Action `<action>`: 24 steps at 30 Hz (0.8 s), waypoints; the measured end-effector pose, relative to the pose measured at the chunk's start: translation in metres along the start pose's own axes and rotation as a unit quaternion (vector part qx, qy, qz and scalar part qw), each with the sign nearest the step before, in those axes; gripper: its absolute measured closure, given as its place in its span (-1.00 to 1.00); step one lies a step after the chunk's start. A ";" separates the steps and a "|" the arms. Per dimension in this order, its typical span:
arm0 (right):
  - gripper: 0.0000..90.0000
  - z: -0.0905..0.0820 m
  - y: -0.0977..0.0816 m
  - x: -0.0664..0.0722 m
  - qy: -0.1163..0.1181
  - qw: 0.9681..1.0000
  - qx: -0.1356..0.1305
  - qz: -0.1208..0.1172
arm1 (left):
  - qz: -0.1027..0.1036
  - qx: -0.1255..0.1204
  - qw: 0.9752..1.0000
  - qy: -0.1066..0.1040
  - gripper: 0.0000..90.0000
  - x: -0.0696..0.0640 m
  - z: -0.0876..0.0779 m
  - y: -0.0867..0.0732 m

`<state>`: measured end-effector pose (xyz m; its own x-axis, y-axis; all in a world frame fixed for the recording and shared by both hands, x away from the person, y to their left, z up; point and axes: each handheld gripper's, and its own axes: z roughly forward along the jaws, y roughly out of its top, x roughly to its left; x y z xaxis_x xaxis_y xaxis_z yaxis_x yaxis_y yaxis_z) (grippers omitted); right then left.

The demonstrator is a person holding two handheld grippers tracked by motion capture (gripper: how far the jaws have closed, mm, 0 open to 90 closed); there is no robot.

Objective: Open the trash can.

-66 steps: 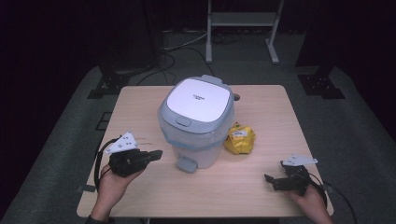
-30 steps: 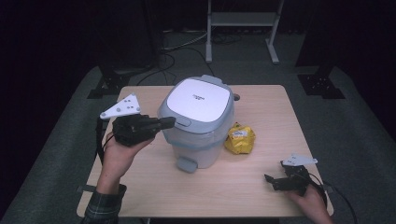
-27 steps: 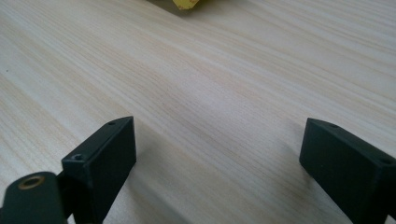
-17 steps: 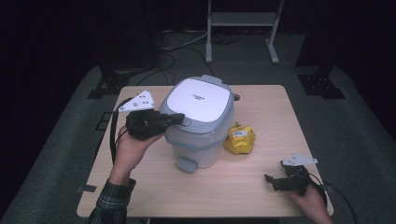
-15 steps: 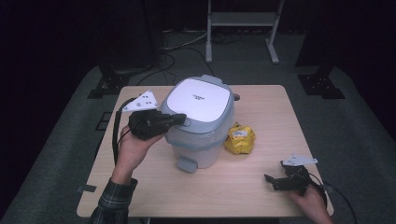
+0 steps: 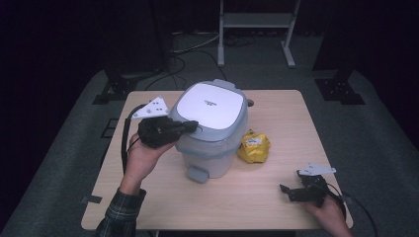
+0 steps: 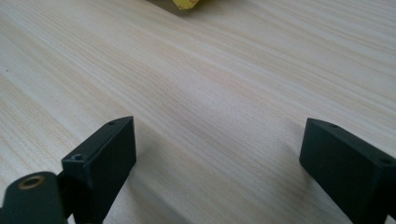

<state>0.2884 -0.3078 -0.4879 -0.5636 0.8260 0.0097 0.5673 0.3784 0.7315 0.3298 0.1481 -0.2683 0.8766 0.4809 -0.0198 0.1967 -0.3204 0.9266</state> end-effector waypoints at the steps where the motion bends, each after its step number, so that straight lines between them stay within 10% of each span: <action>1: -0.79 0.000 0.000 0.000 0.000 1.000 0.000 0.000 | -0.001 -0.002 1.000 -0.001 1.00 0.000 0.000 -0.001; 24: -0.78 0.000 0.000 0.000 0.000 1.000 0.000 0.000 | -0.008 -0.016 1.000 -0.001 0.78 -0.003 -0.028 -0.020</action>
<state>0.2884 -0.3078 -0.4878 -0.5633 0.8262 0.0096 0.5675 0.3785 0.7312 0.3110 0.1762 -0.2757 0.8738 0.4849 -0.0358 0.1968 -0.2854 0.9380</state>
